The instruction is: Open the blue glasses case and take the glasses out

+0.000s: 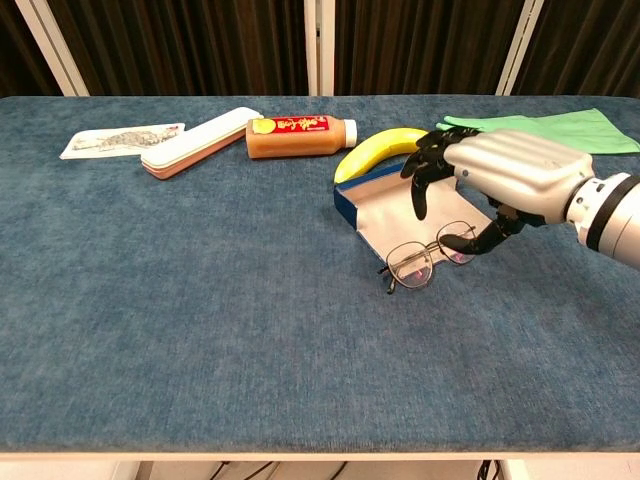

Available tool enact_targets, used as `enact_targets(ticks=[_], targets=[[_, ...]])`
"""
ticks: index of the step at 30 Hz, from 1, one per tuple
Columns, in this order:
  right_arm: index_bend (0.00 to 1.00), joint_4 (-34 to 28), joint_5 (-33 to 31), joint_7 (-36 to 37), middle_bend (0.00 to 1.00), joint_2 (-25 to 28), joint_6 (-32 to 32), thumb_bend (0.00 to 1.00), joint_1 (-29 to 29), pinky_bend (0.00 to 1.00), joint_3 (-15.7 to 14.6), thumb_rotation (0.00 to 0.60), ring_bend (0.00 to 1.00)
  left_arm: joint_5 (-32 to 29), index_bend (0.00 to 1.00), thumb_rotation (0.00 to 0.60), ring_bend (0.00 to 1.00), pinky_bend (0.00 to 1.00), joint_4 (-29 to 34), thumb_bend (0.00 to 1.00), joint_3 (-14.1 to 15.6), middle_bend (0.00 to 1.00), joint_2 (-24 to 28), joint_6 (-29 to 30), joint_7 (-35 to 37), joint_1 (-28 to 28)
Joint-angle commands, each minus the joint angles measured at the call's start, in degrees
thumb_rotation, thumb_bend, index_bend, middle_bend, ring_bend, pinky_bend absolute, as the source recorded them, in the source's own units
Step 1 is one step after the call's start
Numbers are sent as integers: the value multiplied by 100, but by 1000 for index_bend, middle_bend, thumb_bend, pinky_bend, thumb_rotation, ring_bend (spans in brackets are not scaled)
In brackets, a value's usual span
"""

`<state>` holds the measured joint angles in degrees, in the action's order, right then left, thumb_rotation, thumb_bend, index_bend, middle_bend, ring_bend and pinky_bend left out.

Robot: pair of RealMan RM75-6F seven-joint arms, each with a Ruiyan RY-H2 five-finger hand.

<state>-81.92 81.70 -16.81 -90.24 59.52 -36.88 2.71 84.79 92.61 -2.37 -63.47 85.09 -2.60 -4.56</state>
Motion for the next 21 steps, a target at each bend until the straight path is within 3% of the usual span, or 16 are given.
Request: enact_targets(ticks=[1,15,21], targets=[[464,180,31,-41,184,-127,-37,284,4,0,-29,600,0,-1,708,600,489,430,-2,327,-1,679,0,-1,4,-1],[474,599,-48,-78,188,-380,-205,328,-19,0,12,600,0,5,708,600,489,430,-4,328,1,679,7,-7,26,-3],[541,733,-77,-10,209,-454,-283,377,-30,0,20,600,0,8,708,600,489,430,-8,327,2,679,6,-7,35,-3]])
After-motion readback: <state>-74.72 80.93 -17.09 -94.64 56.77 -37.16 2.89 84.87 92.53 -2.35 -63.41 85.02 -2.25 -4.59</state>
